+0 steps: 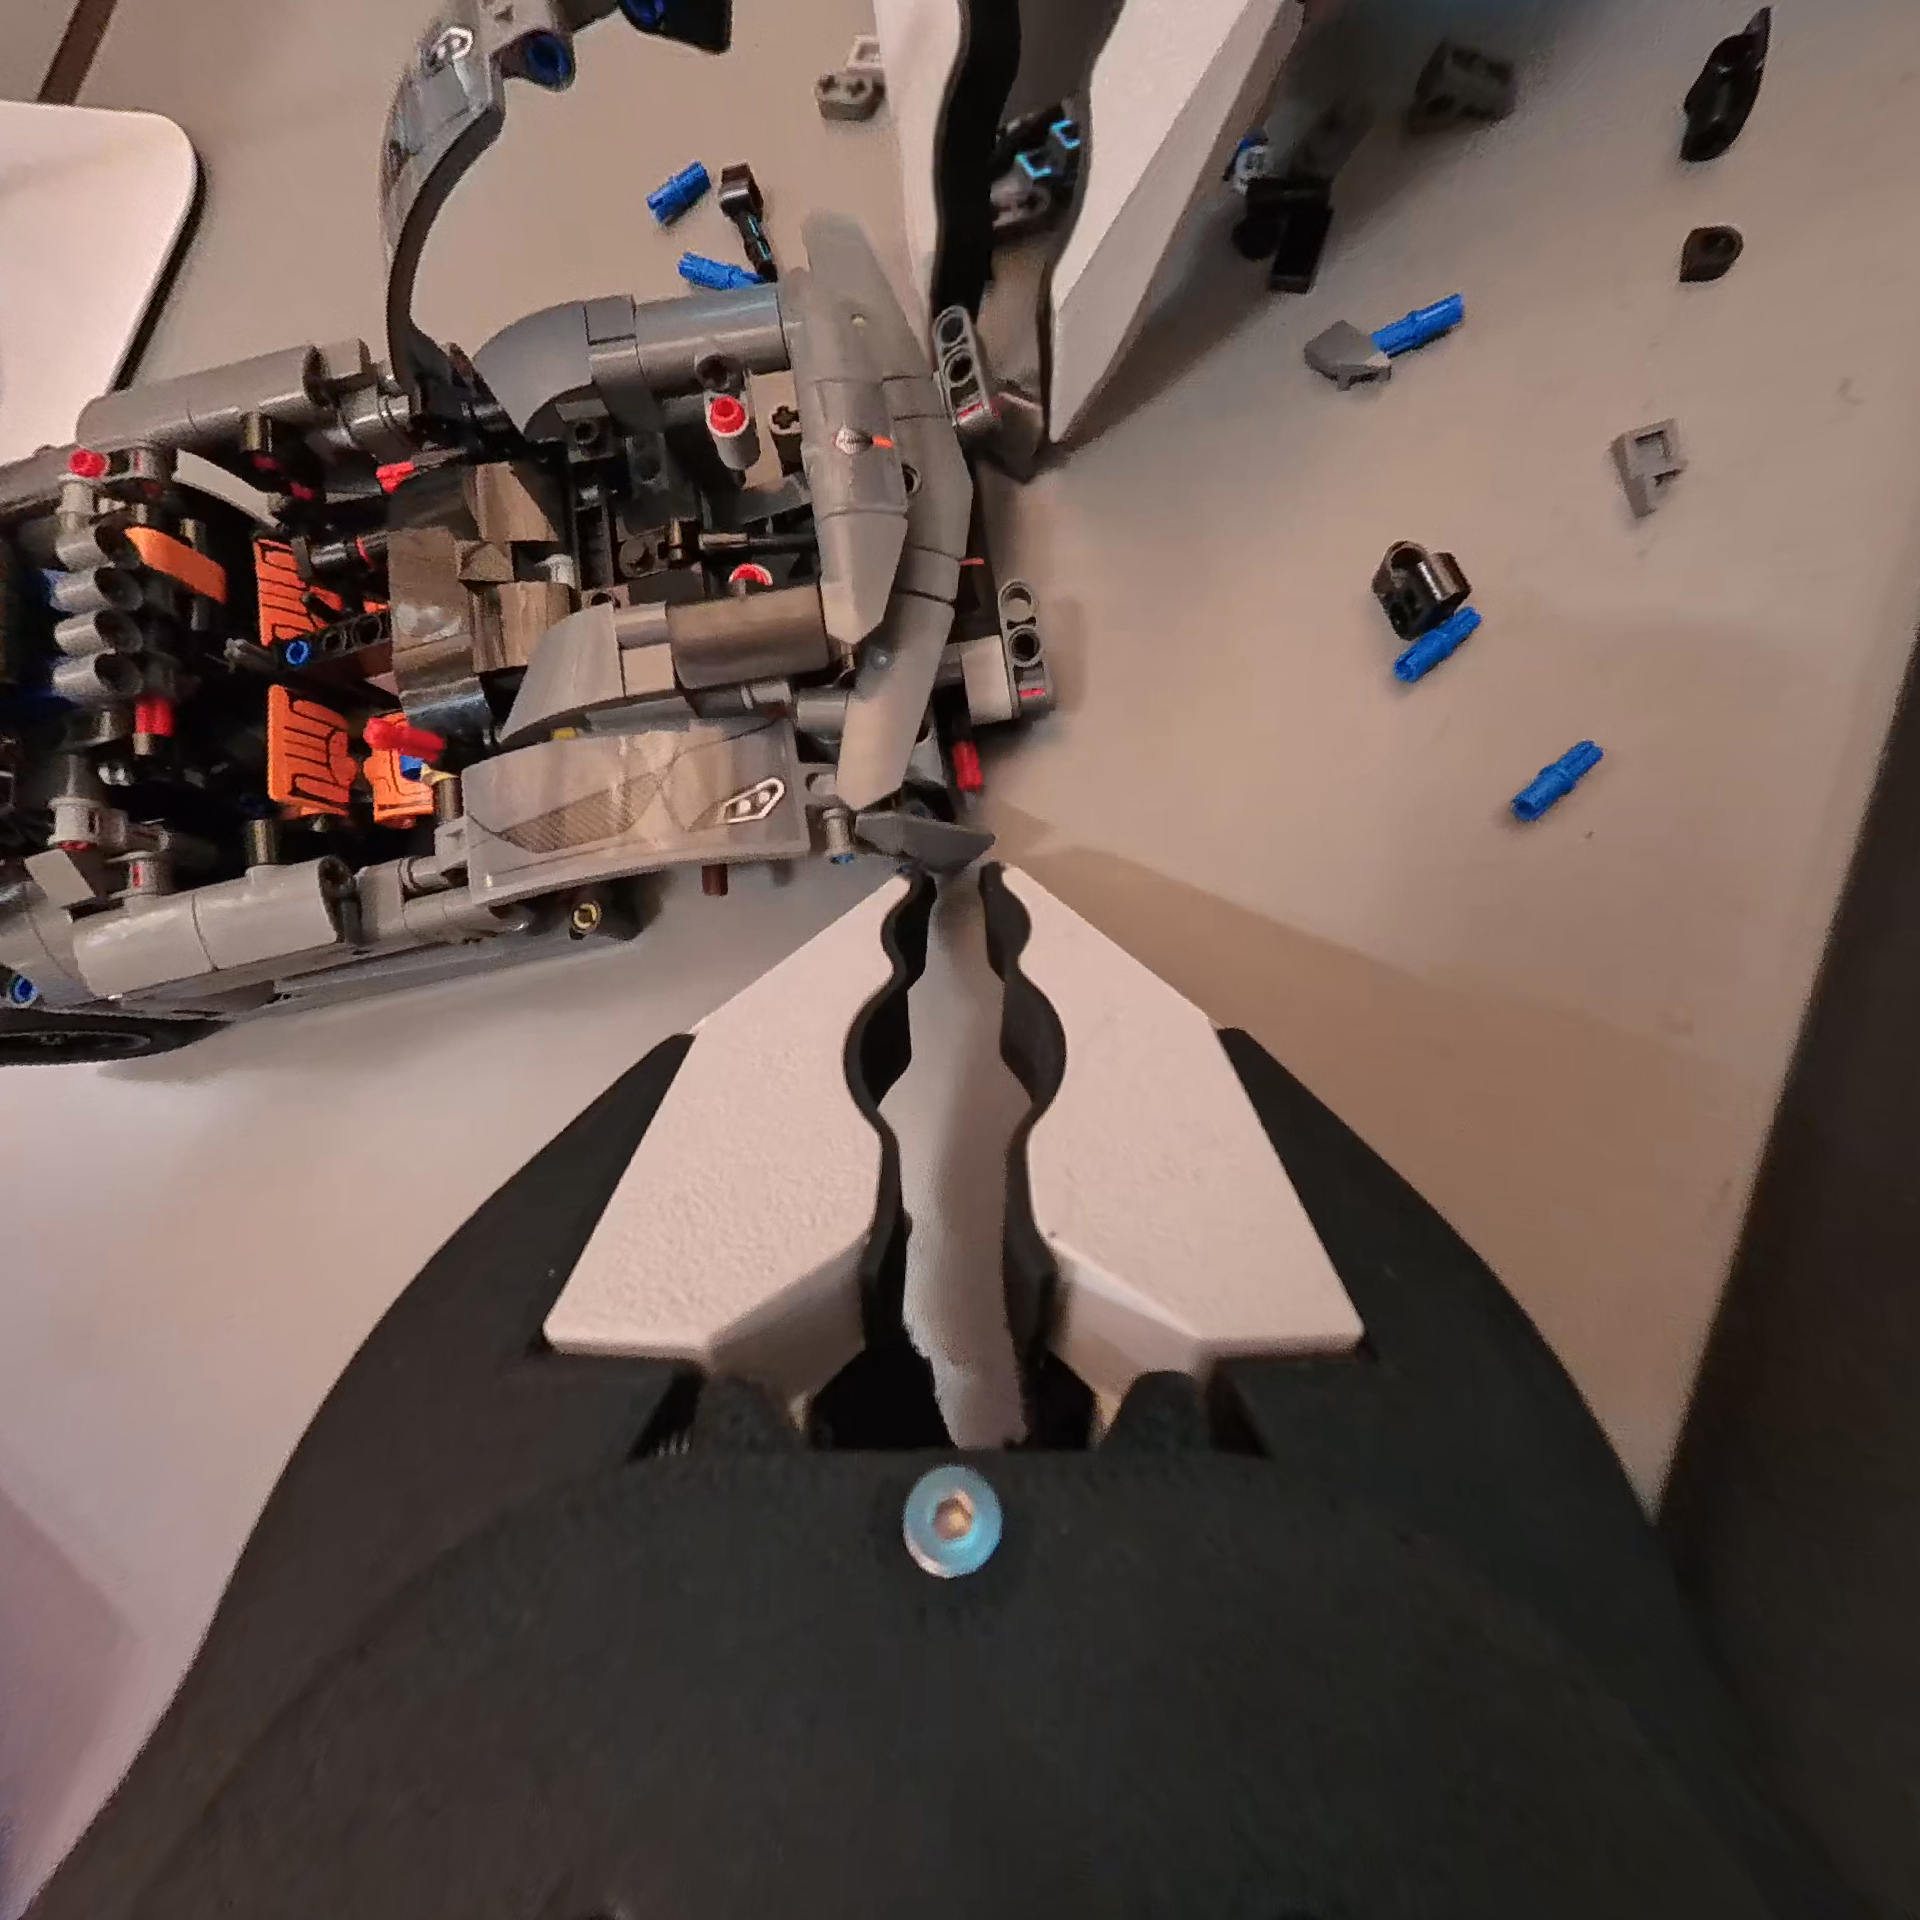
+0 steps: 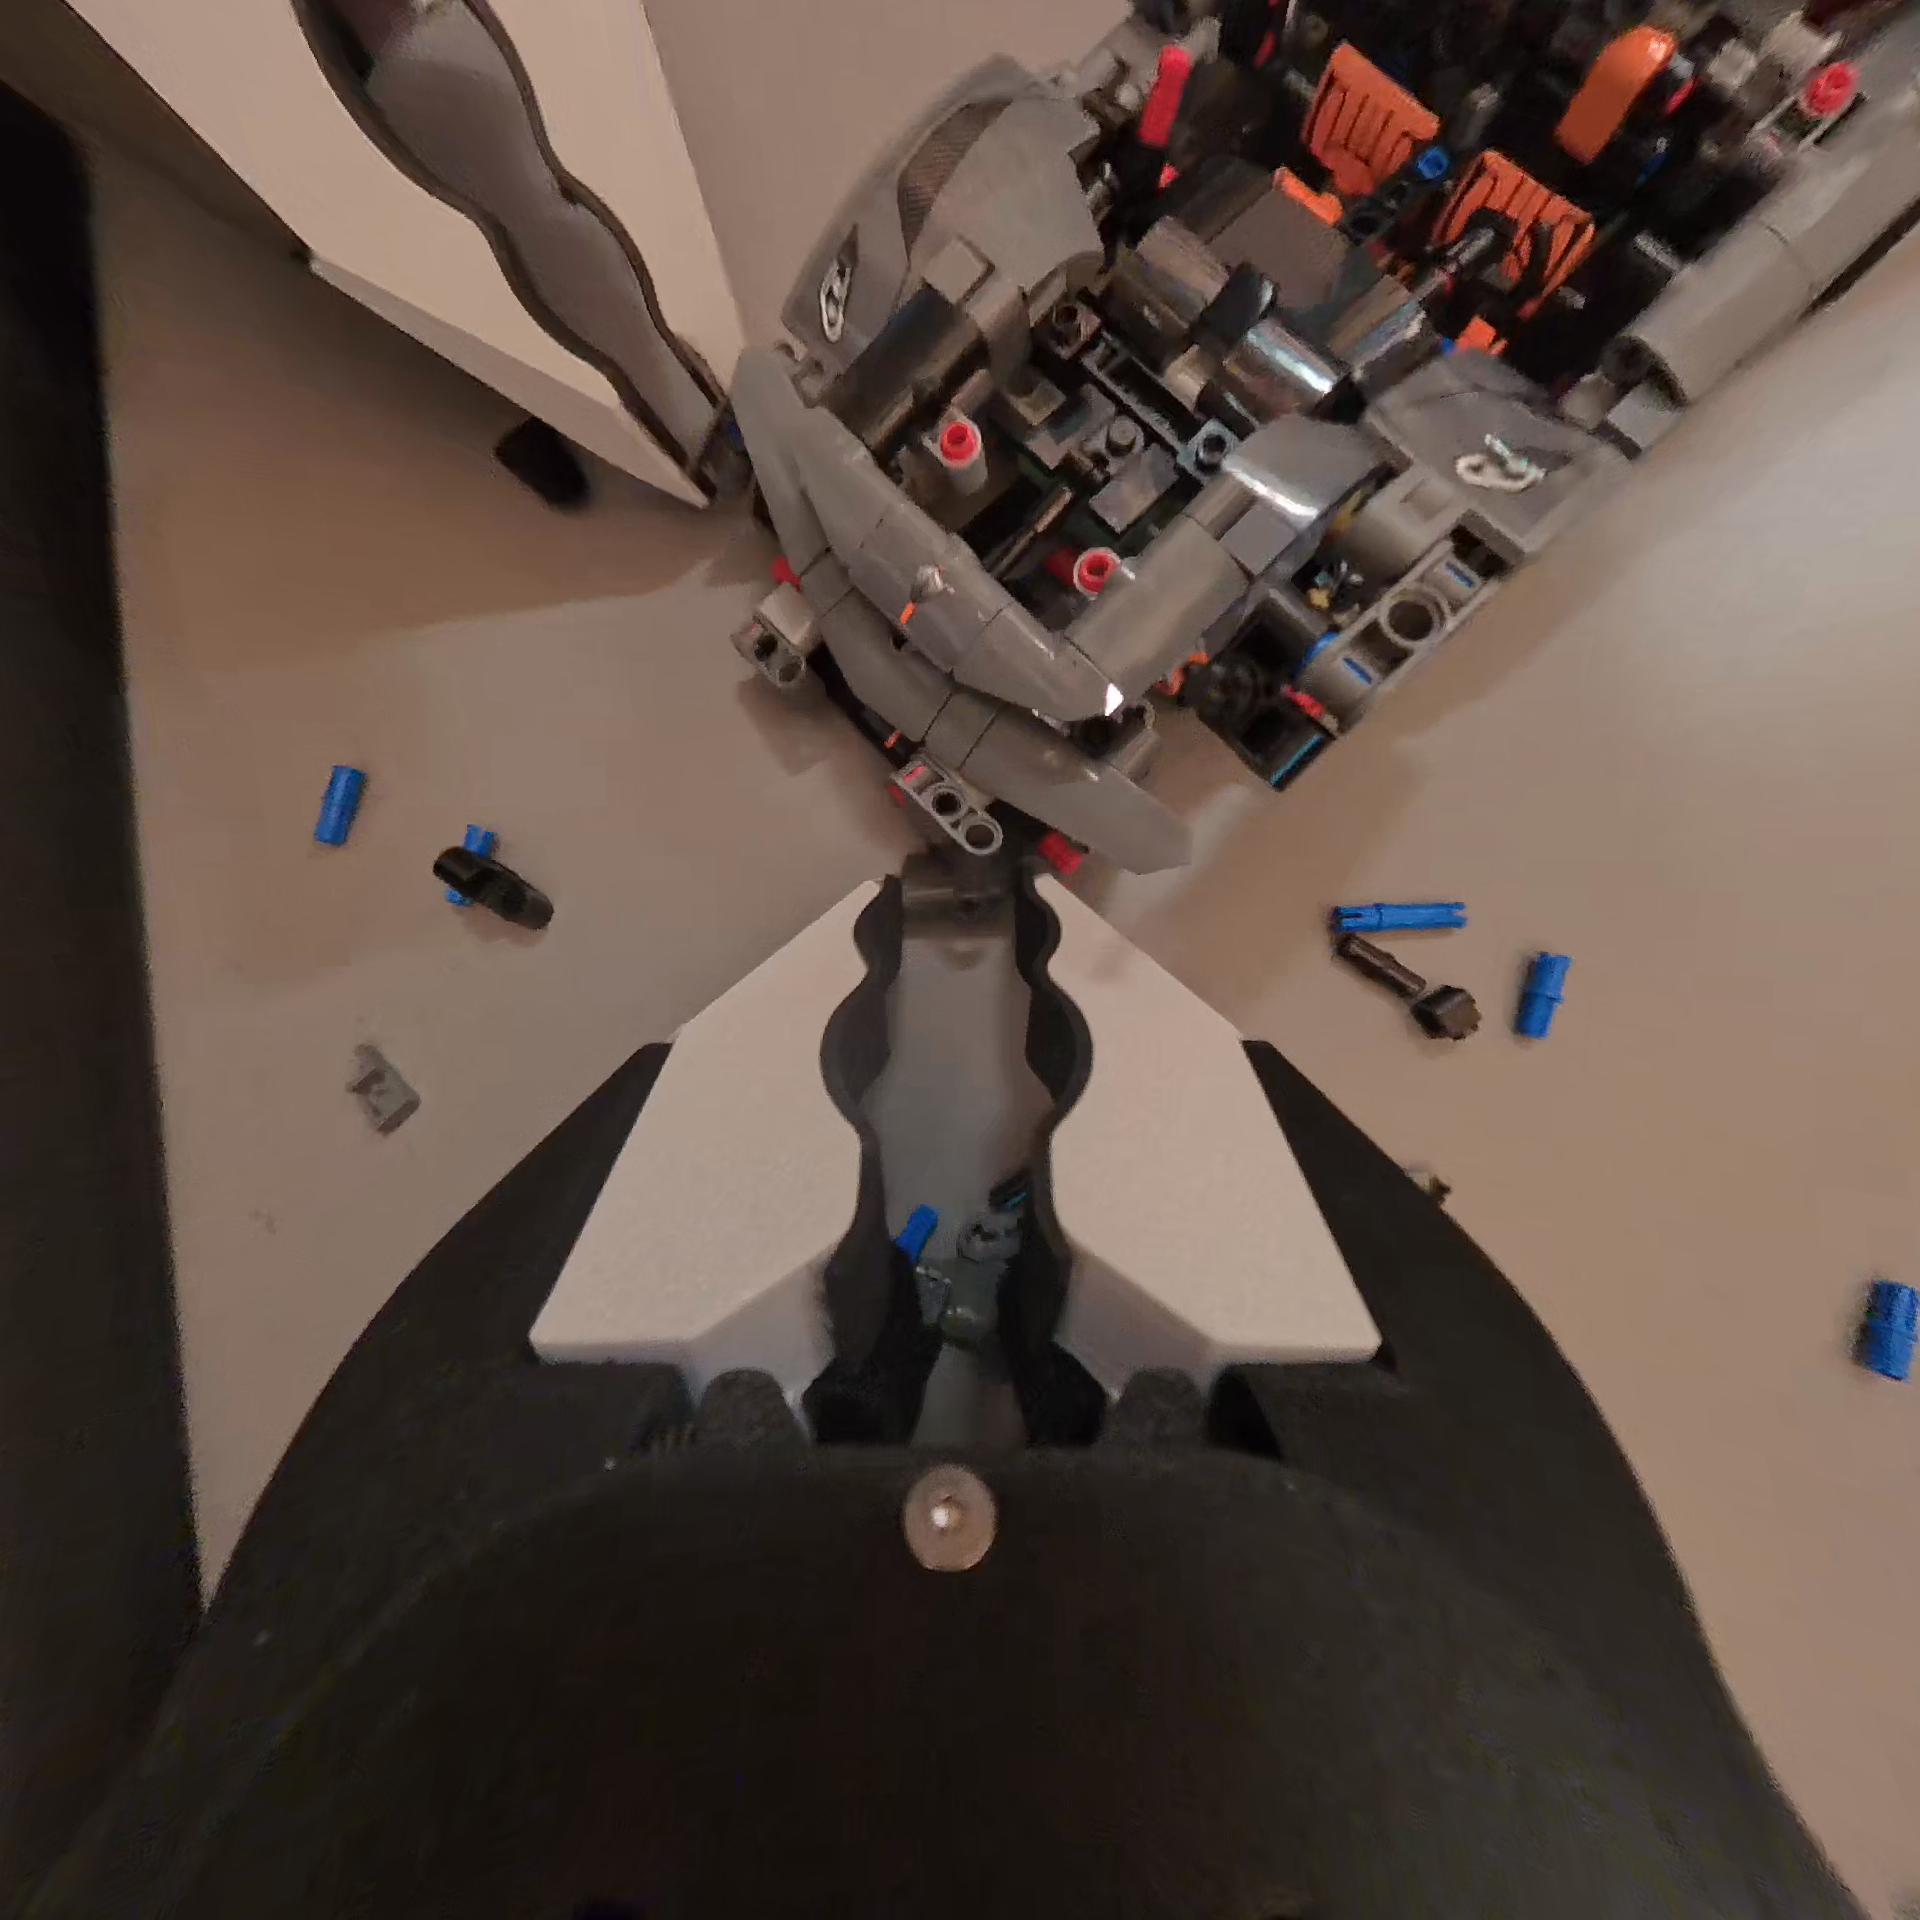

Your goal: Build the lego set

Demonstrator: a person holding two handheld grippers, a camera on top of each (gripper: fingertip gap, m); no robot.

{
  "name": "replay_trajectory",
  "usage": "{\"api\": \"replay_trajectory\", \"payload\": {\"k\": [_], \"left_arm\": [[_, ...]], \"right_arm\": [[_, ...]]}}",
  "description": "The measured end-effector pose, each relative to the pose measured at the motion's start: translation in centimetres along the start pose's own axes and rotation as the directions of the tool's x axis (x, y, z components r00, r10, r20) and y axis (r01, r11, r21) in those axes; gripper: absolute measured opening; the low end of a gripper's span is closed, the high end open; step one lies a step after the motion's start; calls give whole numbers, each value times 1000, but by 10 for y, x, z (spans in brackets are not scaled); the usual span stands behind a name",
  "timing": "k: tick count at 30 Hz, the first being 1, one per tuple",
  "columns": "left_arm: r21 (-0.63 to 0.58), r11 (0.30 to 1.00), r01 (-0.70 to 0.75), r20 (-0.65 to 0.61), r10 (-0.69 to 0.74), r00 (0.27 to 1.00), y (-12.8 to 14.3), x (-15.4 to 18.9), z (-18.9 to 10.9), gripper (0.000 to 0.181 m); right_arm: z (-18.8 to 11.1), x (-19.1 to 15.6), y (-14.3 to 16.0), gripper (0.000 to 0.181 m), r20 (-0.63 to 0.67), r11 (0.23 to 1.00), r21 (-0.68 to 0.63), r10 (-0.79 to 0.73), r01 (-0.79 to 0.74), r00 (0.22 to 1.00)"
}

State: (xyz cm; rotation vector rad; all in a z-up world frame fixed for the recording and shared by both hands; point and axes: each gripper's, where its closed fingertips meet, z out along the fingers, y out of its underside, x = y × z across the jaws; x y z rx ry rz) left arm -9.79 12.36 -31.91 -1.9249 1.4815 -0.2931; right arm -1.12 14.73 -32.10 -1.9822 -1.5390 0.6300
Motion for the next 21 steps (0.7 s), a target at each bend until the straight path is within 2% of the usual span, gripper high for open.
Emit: {"api": "replay_trajectory", "payload": {"k": [3,6,11,17,21], "left_arm": [[9,1000,8,13,-8,1000,0,-4,-4,14],[35,998,46,-11,-45,999,-4,-5,-6,22],[0,996,88,-70,-88,994,1,2,5,31],[5,992,123,-84,-123,989,-1,-1,8,17],[28,988,152,-117,-148,982,-4,0,9,11]], "right_arm": [[-11,5,-1,20,-12,1000,19,16,-16,1000],[-21,-3,-4,20,67,997,56,49,-53,997],[-8,-28,-2,20,127,1000,7,-26,25,992],[1,-39,-4,20,152,999,-9,-41,43,988],[-7,-40,-15,29,136,998,37,-49,45,990]]}}
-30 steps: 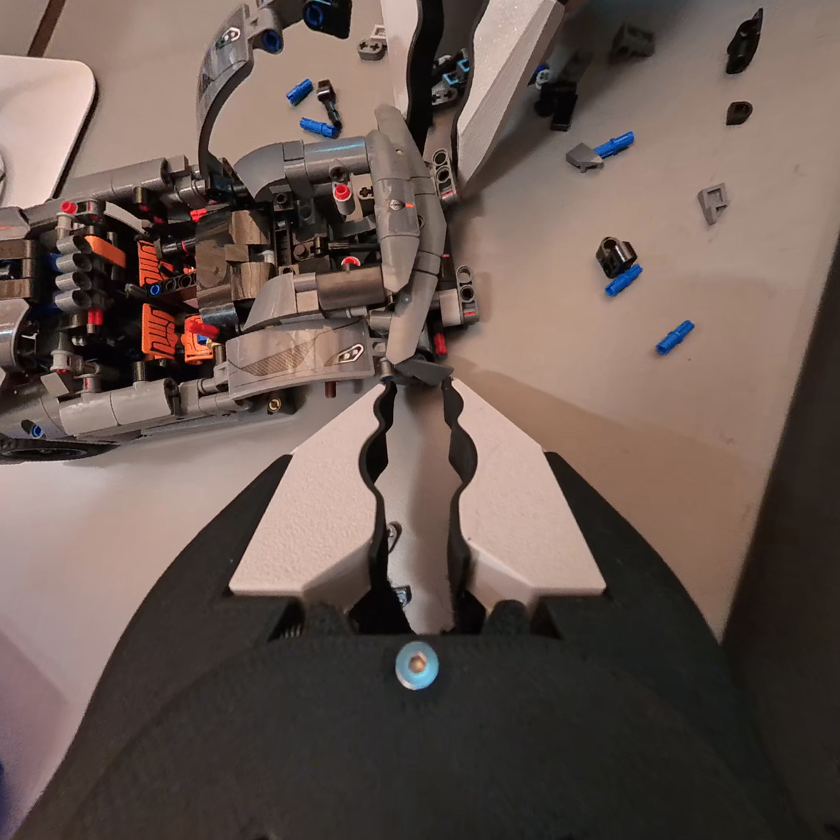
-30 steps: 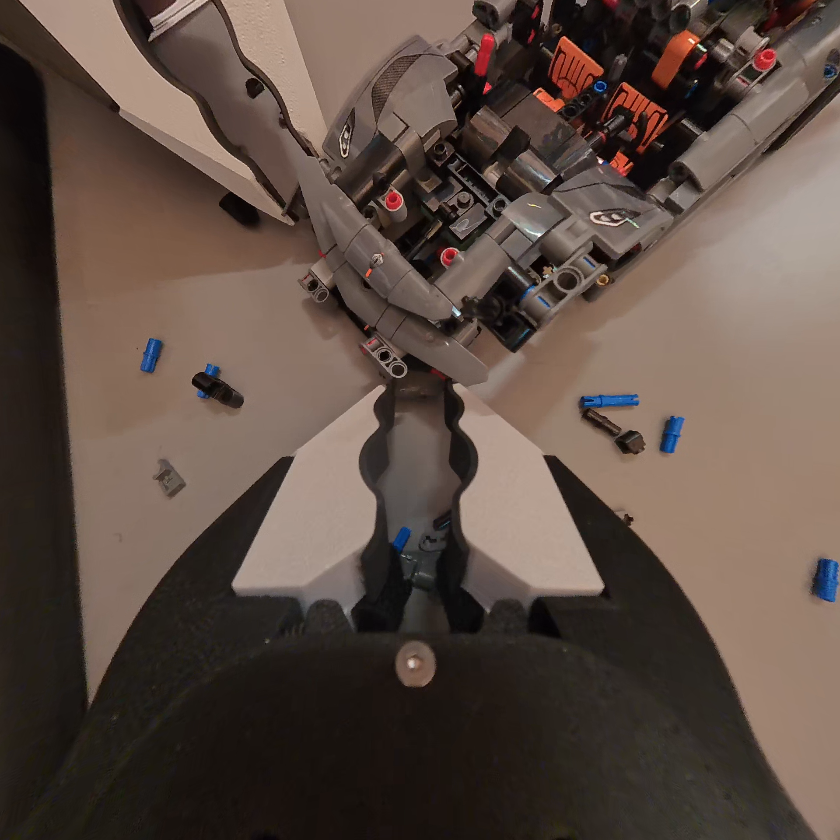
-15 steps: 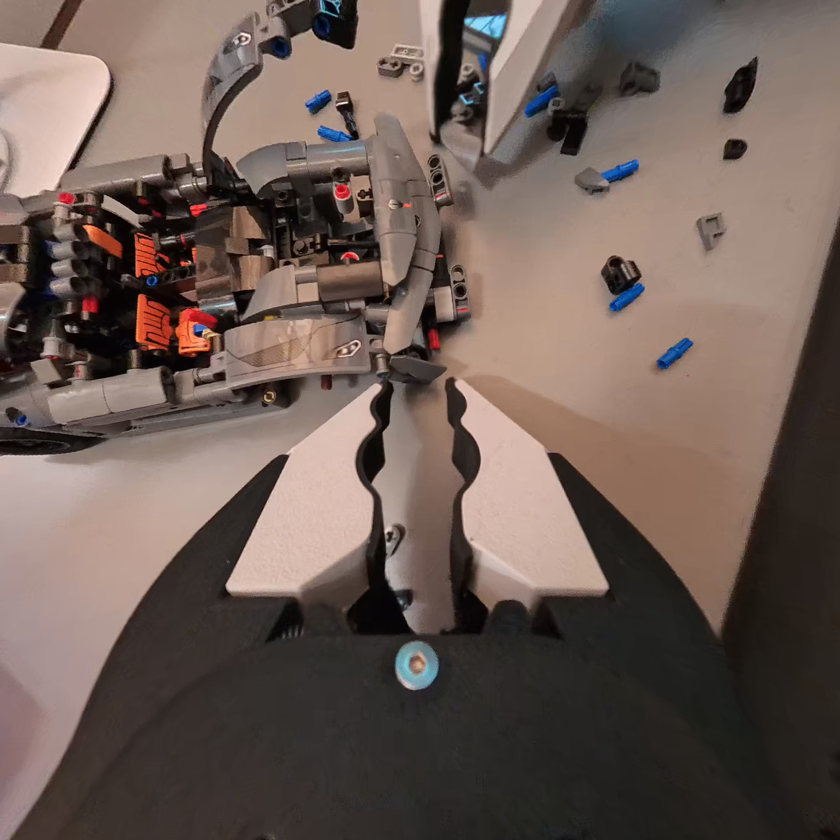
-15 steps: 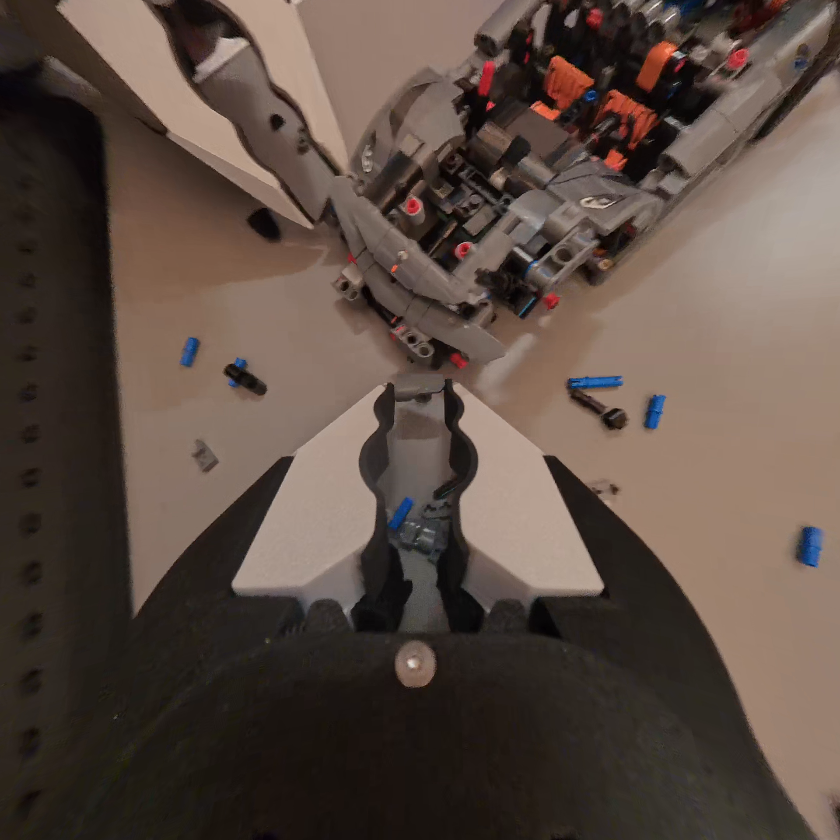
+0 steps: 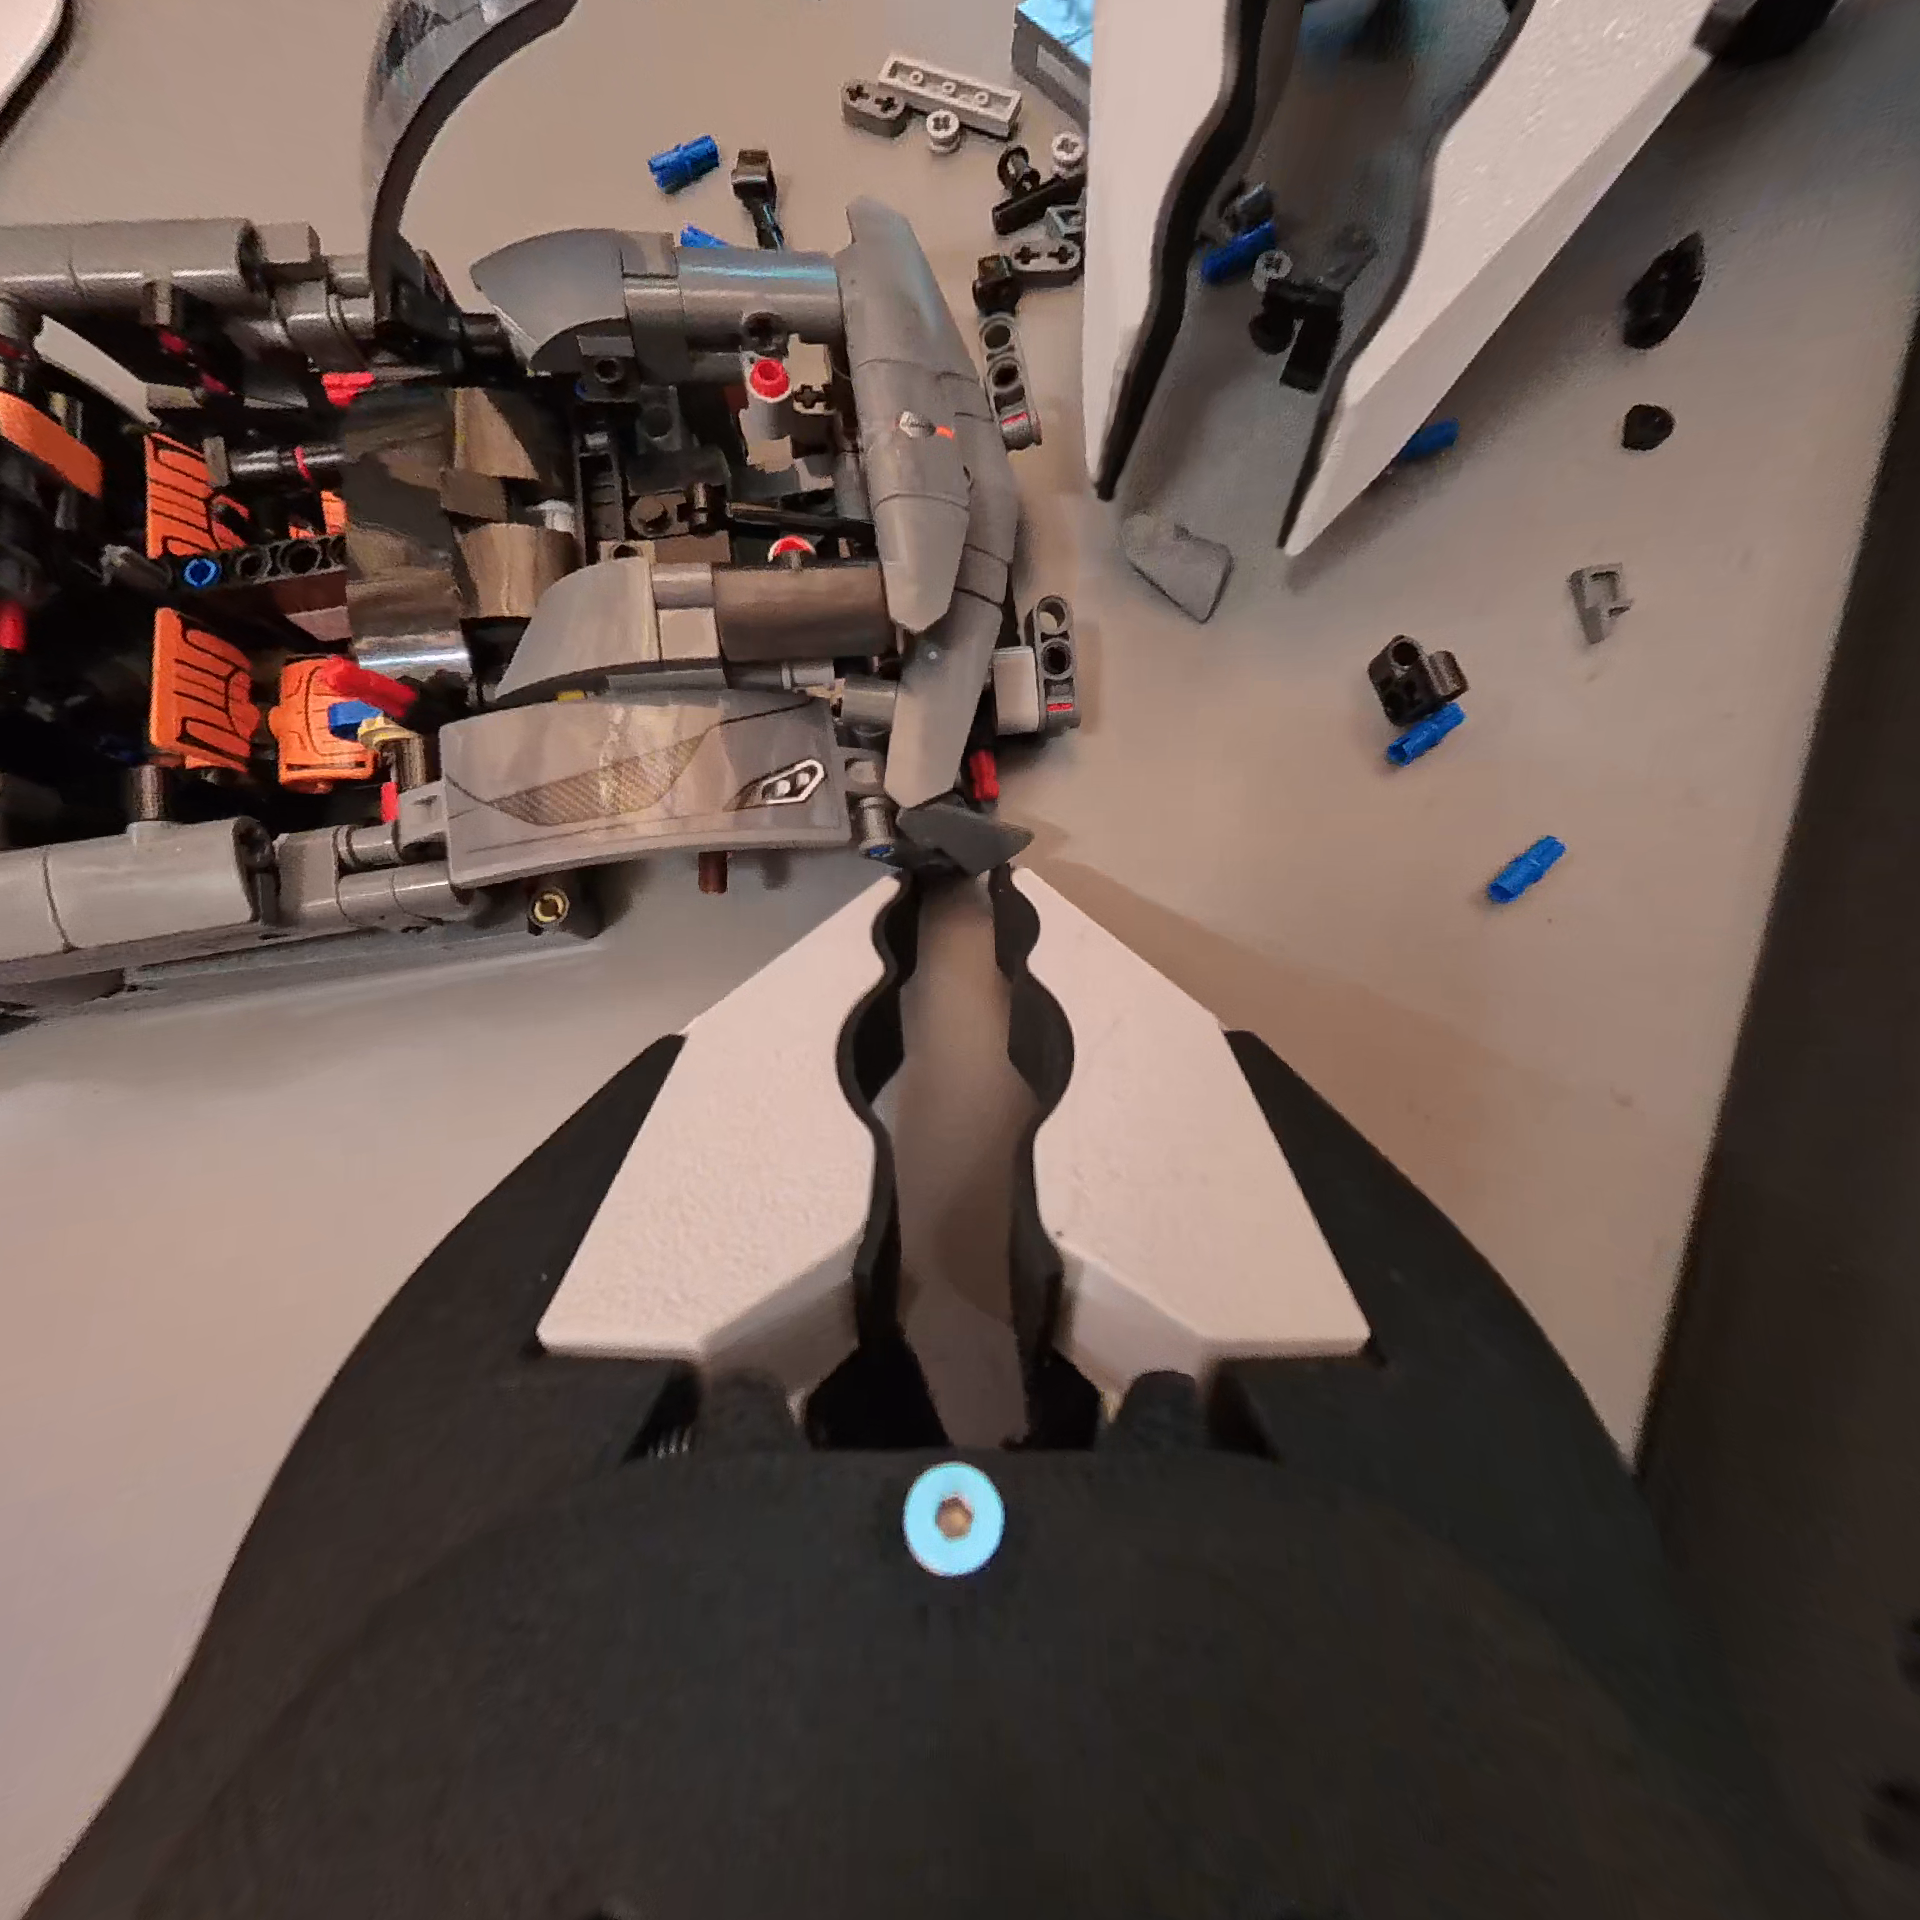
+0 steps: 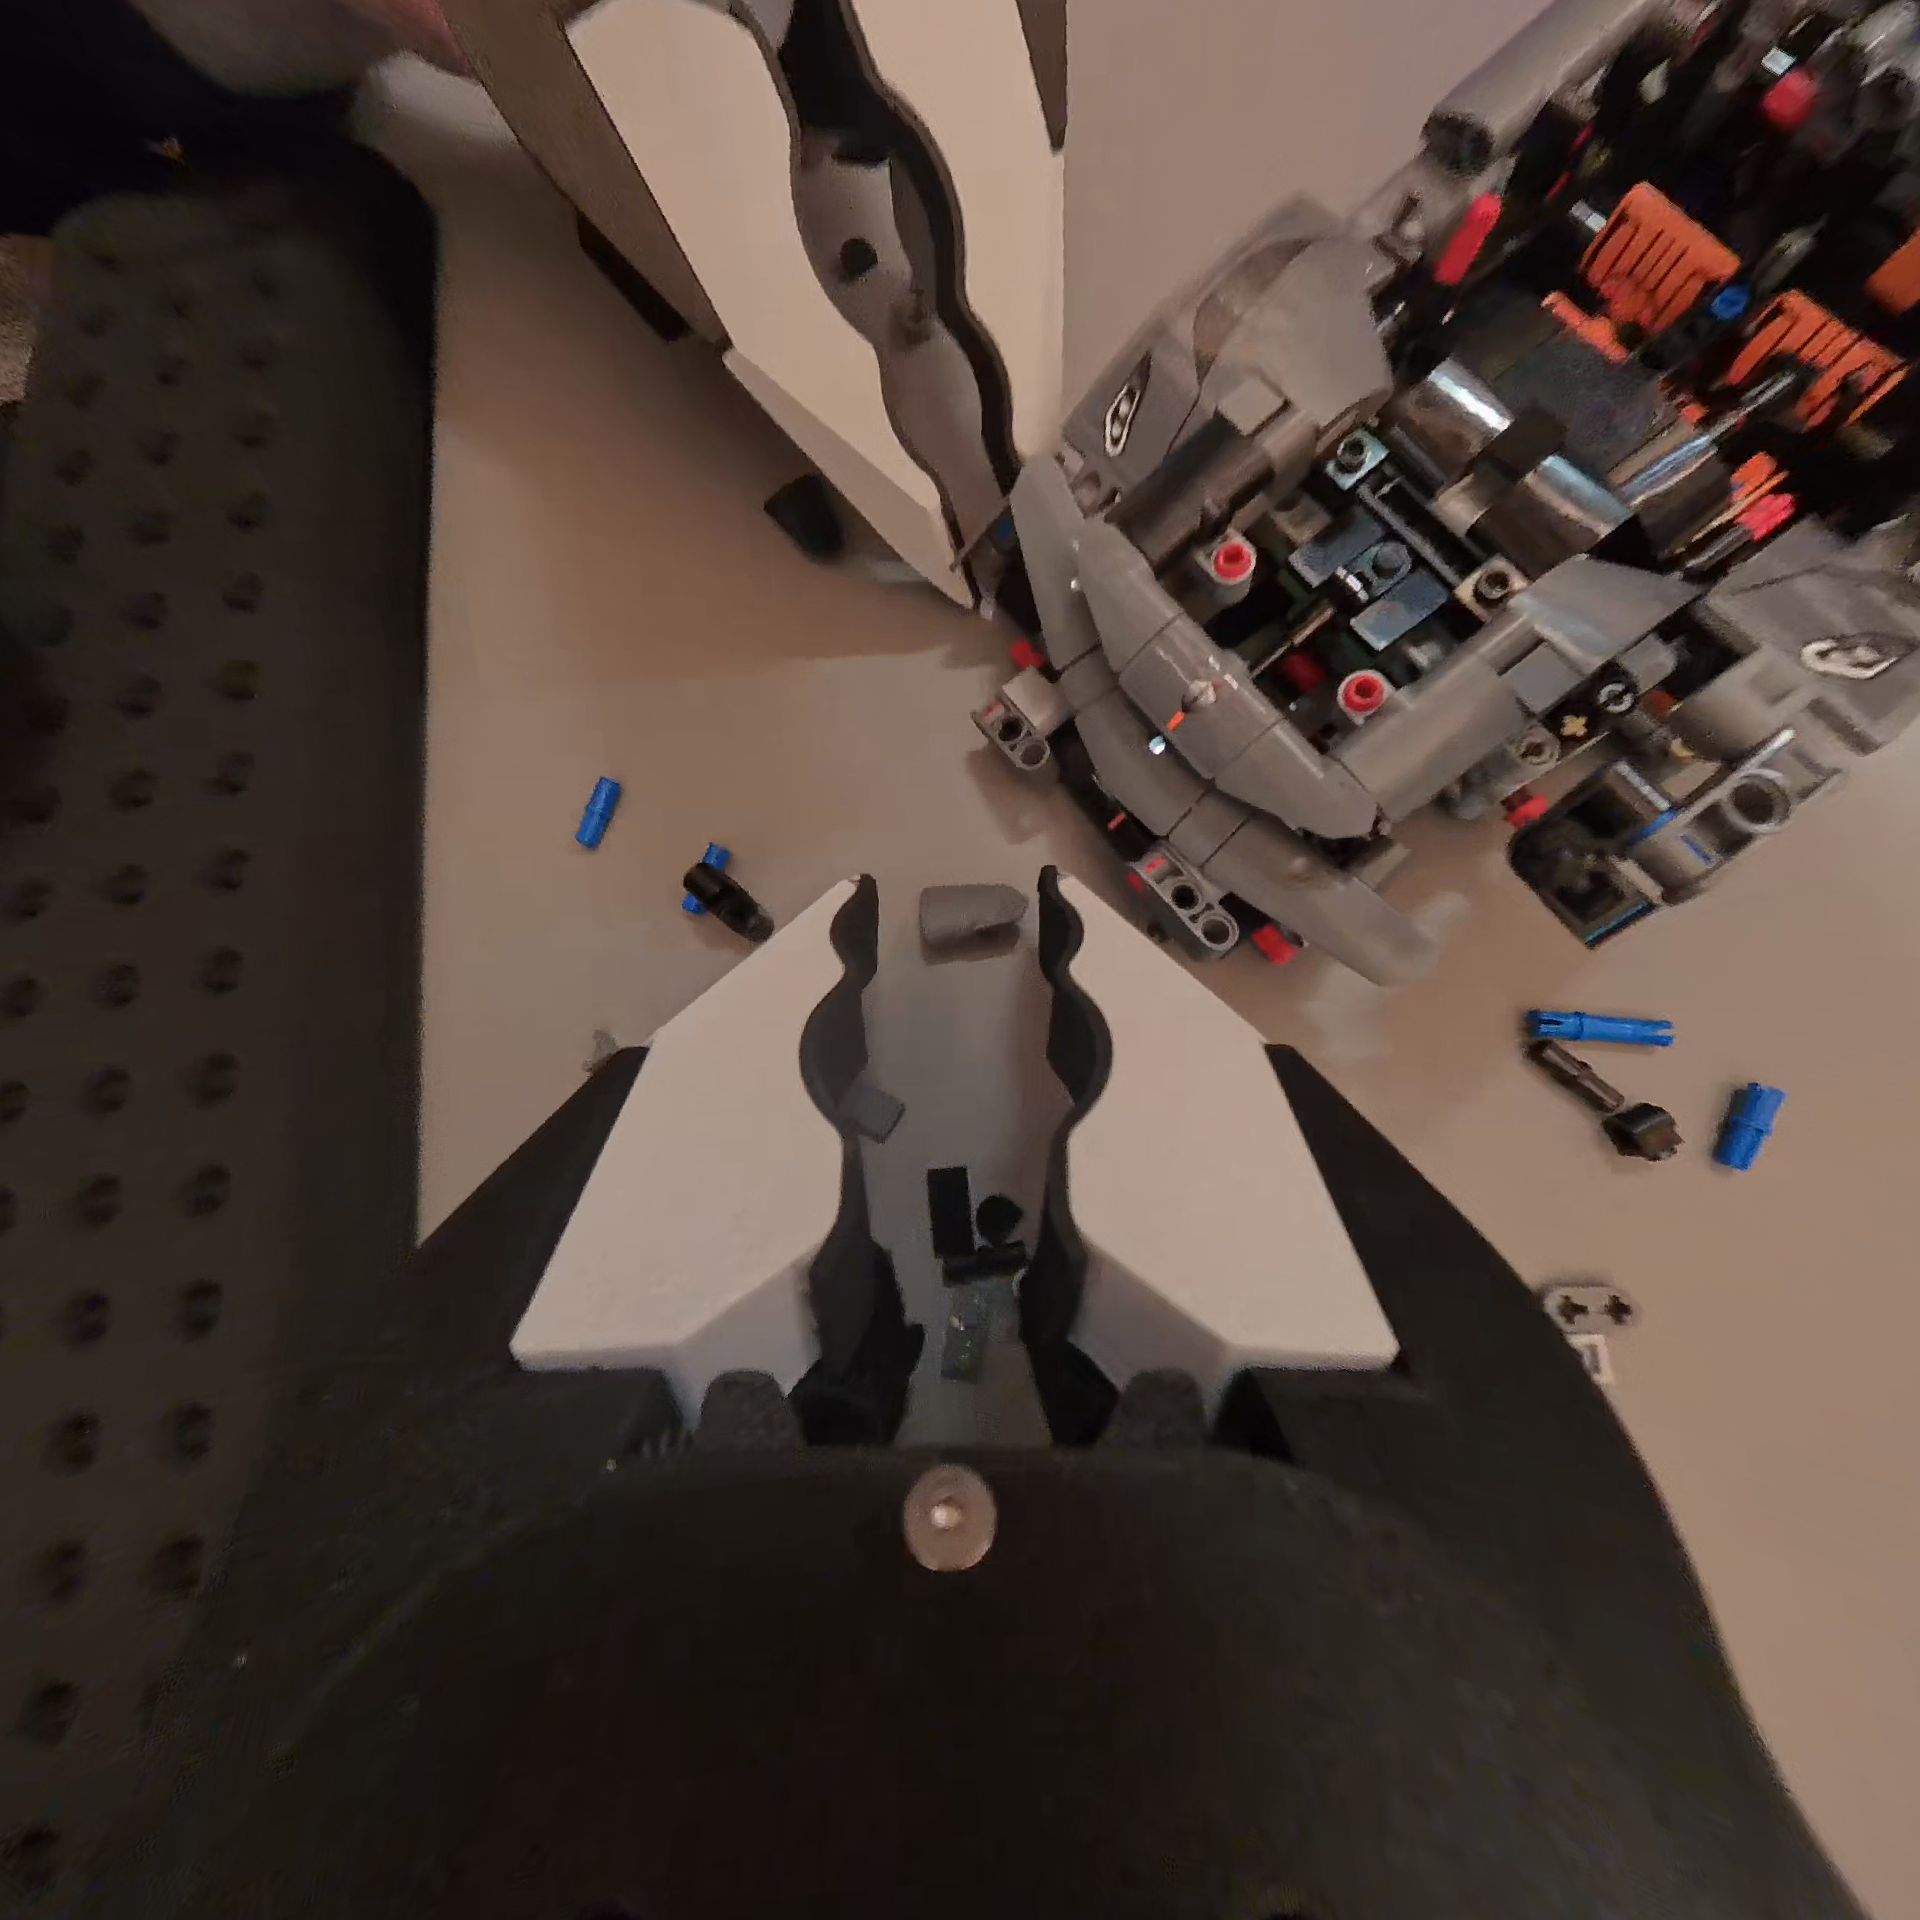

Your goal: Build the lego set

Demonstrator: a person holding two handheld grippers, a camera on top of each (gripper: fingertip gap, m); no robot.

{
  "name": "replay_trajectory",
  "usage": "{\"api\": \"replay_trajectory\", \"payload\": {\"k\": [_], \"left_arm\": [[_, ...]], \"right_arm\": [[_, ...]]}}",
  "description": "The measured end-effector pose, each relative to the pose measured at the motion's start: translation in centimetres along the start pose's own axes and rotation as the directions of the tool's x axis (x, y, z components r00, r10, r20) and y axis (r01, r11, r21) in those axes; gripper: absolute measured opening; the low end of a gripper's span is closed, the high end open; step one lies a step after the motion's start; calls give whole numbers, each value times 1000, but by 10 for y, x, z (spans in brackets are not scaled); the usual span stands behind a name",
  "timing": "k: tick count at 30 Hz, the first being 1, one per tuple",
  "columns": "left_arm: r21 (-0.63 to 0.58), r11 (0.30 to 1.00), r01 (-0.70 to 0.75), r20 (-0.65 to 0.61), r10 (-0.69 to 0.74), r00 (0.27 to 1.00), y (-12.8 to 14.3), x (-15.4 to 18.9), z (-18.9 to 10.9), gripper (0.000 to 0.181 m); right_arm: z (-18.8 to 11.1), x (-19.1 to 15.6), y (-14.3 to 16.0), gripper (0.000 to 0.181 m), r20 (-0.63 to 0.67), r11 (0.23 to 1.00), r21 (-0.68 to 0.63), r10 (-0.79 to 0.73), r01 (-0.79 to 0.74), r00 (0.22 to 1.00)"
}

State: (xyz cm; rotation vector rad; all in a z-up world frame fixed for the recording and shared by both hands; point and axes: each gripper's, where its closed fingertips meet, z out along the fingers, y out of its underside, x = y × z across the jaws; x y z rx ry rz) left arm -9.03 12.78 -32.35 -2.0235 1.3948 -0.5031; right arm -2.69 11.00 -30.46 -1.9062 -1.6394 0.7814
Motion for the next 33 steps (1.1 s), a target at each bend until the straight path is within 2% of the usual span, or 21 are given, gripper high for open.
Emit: {"api": "replay_trajectory", "payload": {"k": [2,5,11,14,15,19,33], "left_arm": [[21,1000,0,-28,1,1000,-3,4,0,2],[22,1000,-9,-28,9,1000,-4,5,3,0],[15,1000,-7,-40,8,999,-2,3,2,10],[20,1000,7,-60,-6,998,-3,3,2,13],[17,1000,4,-57,-3,998,-3,2,2,11],[18,1000,-2,-54,3,999,-2,1,1,9],[49,999,8,-55,-5,998,-4,-3,2,1]], "right_arm": [[-4,-2,-9,28,-19,1000,25,-6,6,1000],[2,-8,-24,20,-28,999,48,15,-13,999],[32,-4,-38,21,-83,992,29,123,-121,989],[35,-4,-47,12,-88,989,49,145,-141,985],[38,-6,-48,6,-79,987,39,159,-156,984],[46,3,-43,3,-147,980,14,196,-196,970],[48,10,-46,6,-217,977,30,211,-209,953]]}}
